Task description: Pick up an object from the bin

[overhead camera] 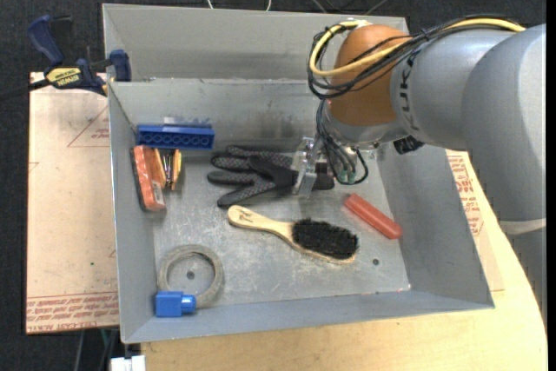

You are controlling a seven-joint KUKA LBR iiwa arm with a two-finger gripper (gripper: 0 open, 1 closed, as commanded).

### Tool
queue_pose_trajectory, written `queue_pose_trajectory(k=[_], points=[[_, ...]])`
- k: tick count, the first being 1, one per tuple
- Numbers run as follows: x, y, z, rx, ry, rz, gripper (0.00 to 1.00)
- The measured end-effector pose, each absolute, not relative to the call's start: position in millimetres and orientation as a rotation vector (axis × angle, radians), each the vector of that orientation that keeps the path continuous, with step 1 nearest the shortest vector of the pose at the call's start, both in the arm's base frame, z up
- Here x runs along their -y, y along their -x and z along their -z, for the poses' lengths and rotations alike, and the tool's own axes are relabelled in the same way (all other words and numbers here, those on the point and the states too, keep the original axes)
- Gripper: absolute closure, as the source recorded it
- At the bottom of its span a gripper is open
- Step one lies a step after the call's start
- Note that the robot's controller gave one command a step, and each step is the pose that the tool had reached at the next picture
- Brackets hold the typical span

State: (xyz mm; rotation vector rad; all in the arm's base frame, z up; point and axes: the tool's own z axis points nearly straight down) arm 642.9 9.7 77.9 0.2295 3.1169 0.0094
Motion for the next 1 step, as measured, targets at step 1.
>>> queue_pose_trajectory(k=[1], points=[[-9.9, -640.7, -112.4, -3.125, -0.23, -0.009, 1.0]])
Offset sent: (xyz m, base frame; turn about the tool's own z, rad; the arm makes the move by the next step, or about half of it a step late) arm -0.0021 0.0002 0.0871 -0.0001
